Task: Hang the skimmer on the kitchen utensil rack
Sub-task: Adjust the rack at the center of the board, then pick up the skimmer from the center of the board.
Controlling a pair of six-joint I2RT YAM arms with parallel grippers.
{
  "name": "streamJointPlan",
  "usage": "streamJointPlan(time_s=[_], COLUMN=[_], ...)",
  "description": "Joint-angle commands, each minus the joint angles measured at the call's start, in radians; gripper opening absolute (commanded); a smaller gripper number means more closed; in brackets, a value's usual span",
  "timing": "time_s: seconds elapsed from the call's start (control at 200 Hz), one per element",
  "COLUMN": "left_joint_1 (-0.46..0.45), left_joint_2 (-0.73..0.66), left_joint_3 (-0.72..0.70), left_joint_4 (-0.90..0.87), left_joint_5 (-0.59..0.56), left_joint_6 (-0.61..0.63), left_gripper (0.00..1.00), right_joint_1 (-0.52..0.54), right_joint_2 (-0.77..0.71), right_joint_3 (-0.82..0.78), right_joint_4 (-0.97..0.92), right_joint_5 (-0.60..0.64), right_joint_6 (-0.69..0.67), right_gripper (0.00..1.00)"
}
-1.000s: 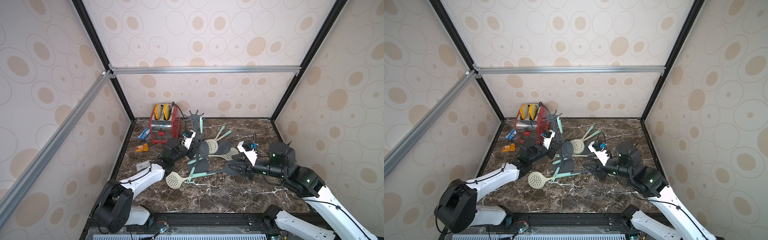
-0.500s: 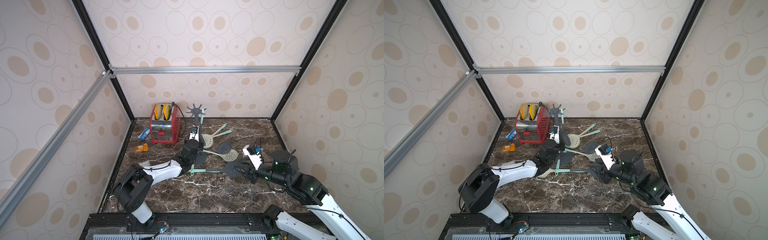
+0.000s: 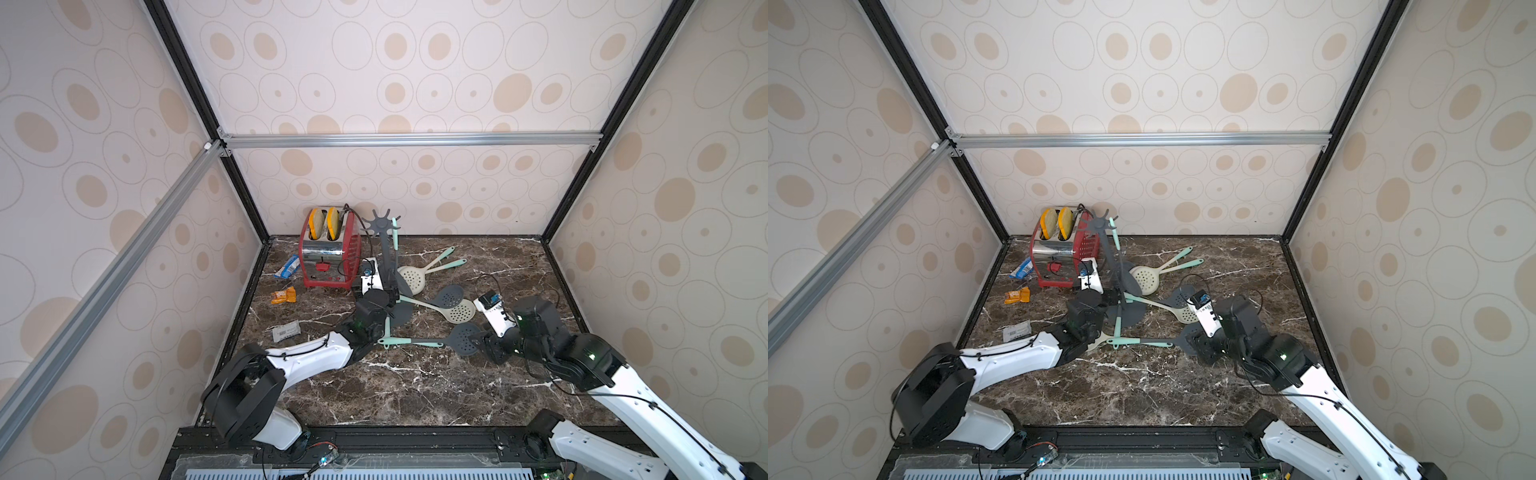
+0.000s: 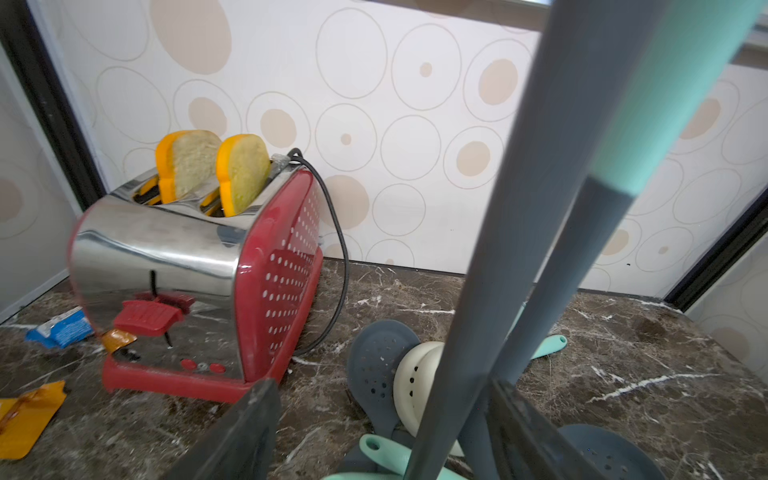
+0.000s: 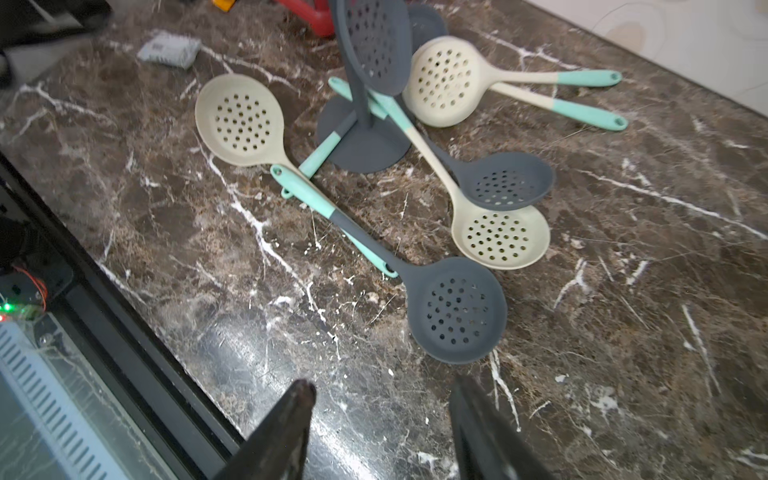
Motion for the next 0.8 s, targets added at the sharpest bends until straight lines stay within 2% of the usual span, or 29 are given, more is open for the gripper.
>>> streamJointPlan(time_s=[0.0, 0.12, 0.18, 0.336, 0.466, 0.606, 0.796], left_joint_1=[-0.003, -0.004, -0.003, -0.003, -0.003, -0.004, -0.003], left_joint_2=[-0.139, -0.283, -0.341, -0.464, -0.511, -0.529, -0.491], left_joint_3=[-0.017, -0.025, -0.011, 0.038, 0.103, 0.146, 0.186], left_joint_4=[-0.278, -0.542, -0.691, -1.022, -1.257, -1.379, -1.507], left_joint_5=[-0.029, -0.006, -0.006, 0.049, 0.136, 0.266, 0.403], left_joint_6=[-0.08, -0.158, -0.23, -0.368, -0.44, -0.449, -0.479], left_gripper=[0.83, 0.89, 0.97, 0.99, 0.99, 0.99, 0.99], right_joint_1=[0.002, 0.001, 0.002, -0.005, -0.061, -0.138, -0.187], right_joint_2=[0.075, 0.206, 0.276, 0.432, 0.534, 0.661, 0.863], right_joint_3=[-0.019, -0.011, 0.003, 0.057, 0.091, 0.14, 0.263], right_joint_4=[0.059, 0.11, 0.118, 0.157, 0.228, 0.297, 0.325], right_joint_5=[-0.131, -0.248, -0.283, -0.22, -0.22, -0.217, -0.239], right_joint_6=[-0.125, -0.23, -0.276, -0.315, -0.33, -0.362, -0.4], right_gripper=[0.58, 0.58, 0.58, 0.56, 0.55, 0.53, 0.51])
